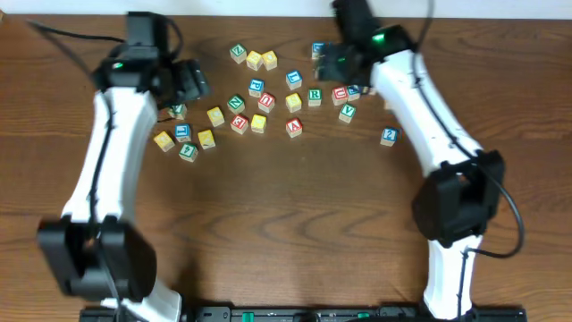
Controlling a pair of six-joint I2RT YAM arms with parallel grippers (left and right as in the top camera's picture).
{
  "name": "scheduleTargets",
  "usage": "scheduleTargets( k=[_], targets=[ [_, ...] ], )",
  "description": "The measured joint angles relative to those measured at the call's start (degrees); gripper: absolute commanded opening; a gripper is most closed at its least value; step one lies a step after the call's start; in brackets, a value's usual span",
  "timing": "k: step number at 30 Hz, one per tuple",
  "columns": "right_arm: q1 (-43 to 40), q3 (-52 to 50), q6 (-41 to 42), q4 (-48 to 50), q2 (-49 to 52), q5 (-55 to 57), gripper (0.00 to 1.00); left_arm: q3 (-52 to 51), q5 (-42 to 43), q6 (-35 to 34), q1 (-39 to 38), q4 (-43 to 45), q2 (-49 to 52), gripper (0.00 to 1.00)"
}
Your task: Spell out CORL
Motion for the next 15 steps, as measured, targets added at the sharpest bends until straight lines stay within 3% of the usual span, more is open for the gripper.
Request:
scheduleTargets(
  k=[15],
  targets=[
    [-3.69, 0.2, -0.92, -10.43, -5.2, 3.43, 0.79, 0.0, -0.83, -7.45, -4.81, 4.68, 13.88, 0.67]
  ],
)
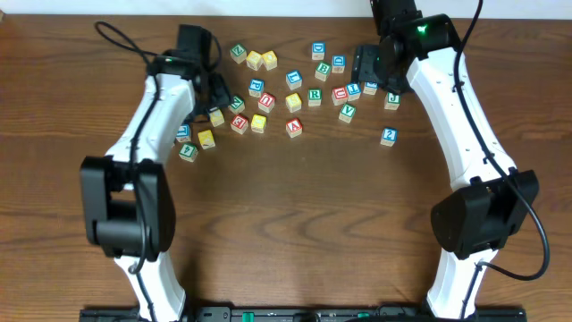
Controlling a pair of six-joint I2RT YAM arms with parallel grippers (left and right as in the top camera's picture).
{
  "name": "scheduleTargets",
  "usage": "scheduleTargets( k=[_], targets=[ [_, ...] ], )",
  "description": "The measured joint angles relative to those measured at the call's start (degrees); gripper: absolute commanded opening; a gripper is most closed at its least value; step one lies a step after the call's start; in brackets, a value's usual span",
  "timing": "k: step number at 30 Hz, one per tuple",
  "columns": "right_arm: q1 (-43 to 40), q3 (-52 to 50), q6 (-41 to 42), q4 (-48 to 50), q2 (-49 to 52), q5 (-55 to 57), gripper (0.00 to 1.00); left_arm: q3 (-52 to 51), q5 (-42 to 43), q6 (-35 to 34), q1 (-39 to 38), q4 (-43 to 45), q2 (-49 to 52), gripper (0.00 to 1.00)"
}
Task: Spell out CORL
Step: 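Lower left gripper and grasp the yellow C block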
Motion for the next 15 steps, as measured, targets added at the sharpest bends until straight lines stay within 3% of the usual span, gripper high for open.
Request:
scheduleTargets(
  k=[15],
  targets=[
    [0.0, 0.0, 0.0, -0.22, 0.0, 0.04, 0.79, 0.0, -0.9, -1.01, -0.28, 5.4, 5.49, 0.61]
  ],
)
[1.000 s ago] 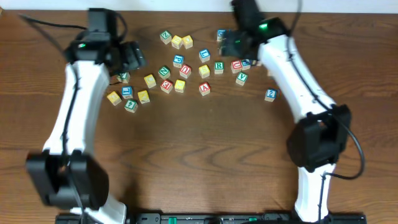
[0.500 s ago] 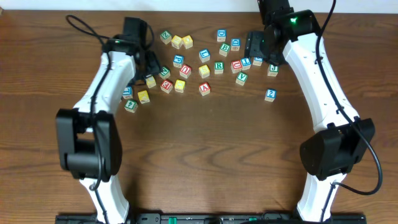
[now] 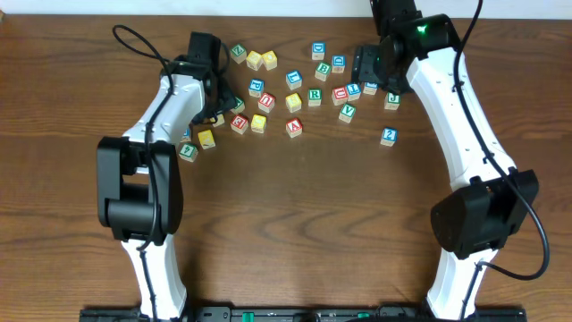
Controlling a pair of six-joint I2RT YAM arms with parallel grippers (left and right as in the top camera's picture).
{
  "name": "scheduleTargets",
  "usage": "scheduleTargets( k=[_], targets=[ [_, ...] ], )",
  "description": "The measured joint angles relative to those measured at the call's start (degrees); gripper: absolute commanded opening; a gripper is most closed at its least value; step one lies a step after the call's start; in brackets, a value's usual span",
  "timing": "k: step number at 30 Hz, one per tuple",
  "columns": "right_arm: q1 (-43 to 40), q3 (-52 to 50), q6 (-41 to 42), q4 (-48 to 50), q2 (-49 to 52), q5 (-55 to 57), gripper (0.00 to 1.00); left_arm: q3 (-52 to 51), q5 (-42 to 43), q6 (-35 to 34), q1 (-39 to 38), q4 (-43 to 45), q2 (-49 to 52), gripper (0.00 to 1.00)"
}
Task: Spell out CORL
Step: 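Lower left gripper and grasp the yellow C block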
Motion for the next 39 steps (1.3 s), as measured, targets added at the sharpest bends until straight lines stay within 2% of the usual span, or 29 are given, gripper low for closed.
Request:
scheduleTargets(
  k=[7, 9, 11, 17, 20, 25, 32, 39],
  targets=[
    [0.0, 0.0, 0.02, 0.0, 0.0, 0.13, 0.79, 0.0, -1.42, 0.02, 0.0, -0.07, 2.49, 0.61],
    [0.0, 0.0, 0.0, -0.02, 0.0, 0.52, 0.79, 0.0, -1.55, 0.0, 0.0, -0.02, 2.54, 0.58],
    [0.0, 0.0, 0.0, -0.02, 0.0, 0.83, 0.8, 0.0, -1.66, 0.04, 0.0, 0.04, 2.54, 0.49],
    [0.0, 0.0, 0.0, -0.02, 0.0, 1.03, 0.81, 0.0, -2.03, 0.02, 0.0, 0.04, 2.54, 0.48],
    [0.0, 0.0, 0.0, -0.02, 0.0, 1.03, 0.81, 0.0, -2.05, 0.0, 0.0, 0.04, 2.54, 0.43],
    [0.0, 0.0, 0.0, -0.02, 0.0, 1.03, 0.82, -0.02, -2.23, 0.0, 0.0, 0.07, 2.56, 0.41],
    [0.0, 0.0, -0.02, -0.02, 0.0, 1.03, 0.85, -0.39, -2.25, 0.02, 0.0, 0.07, 2.56, 0.31],
    [0.0, 0.0, 0.0, -0.02, 0.0, 1.03, 0.86, -0.39, -2.32, 0.0, 0.0, 0.07, 2.56, 0.3]
  ],
)
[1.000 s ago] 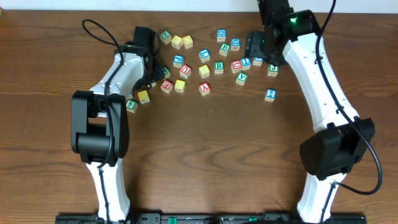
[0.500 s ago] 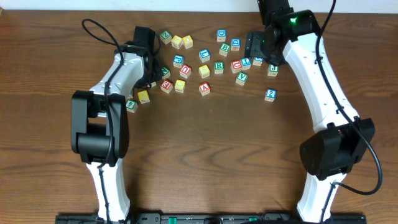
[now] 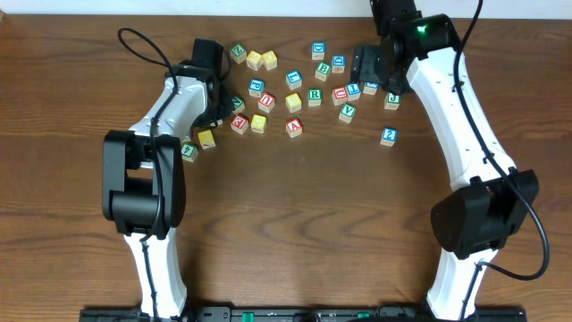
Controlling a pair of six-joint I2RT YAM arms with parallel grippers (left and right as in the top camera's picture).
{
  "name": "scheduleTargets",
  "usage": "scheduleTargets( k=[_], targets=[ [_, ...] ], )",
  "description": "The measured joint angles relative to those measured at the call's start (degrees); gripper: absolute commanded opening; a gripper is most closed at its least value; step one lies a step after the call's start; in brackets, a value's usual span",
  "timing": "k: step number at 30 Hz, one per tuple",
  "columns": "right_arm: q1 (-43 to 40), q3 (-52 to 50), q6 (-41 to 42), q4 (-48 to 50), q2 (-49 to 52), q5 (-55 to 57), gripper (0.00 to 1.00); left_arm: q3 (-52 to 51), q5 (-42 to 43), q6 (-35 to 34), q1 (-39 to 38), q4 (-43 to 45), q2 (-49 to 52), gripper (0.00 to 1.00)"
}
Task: Spell out CORL
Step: 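Lower left gripper and grasp the yellow C block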
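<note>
Several lettered wooden blocks lie scattered across the far half of the table. Among them are a green R block (image 3: pixel 315 95), a red C block (image 3: pixel 340 93), a red block (image 3: pixel 265 101) that may be an O, and a red A block (image 3: pixel 294 127). I cannot pick out an L. My left gripper (image 3: pixel 219 105) is low over the left end of the cluster, hiding blocks there; its jaws do not show. My right gripper (image 3: pixel 365 70) hovers by the blue block (image 3: pixel 355 88) at the right end, its jaws hidden too.
A blue 2 block (image 3: pixel 389 136) sits apart at the right, a green V block (image 3: pixel 347 112) just in front of the cluster. A green block (image 3: pixel 188 152) and a yellow block (image 3: pixel 206 139) lie by the left arm. Bare brown table (image 3: pixel 295 224) fills the near half.
My left arm has shifted slightly to the right, its gripper still low over the left blocks. The right arm and the blocks in view have not moved.
At first my left gripper was left of the cluster and my right gripper over the back blocks near the blue one. Then the left gripper stood among the left blocks and the right gripper further right, by the red C. Both have stayed there since.
</note>
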Motion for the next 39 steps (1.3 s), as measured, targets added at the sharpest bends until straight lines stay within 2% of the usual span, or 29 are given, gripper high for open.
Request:
scheduleTargets(
  k=[11, 21, 29, 39],
  targets=[
    [0.0, 0.0, -0.02, 0.02, 0.0, 0.0, 0.88, -0.02, -0.33, 1.38, 0.0, -2.1, -1.44, 0.29],
    [0.0, 0.0, 0.0, 0.24, 0.0, 0.0, 0.88, 0.0, -0.35, 7.5, -0.92, -10.64, -17.9, 0.29],
    [0.0, 0.0, -0.02, 0.24, 0.0, 0.02, 0.9, -0.35, 4.31, 10.88, -7.06, -19.87, -21.51, 0.29],
    [0.0, 0.0, -0.04, 0.24, 0.0, 0.02, 0.94, -9.29, 6.78, 12.11, -16.11, -20.59, -21.49, 0.28]
  ],
)
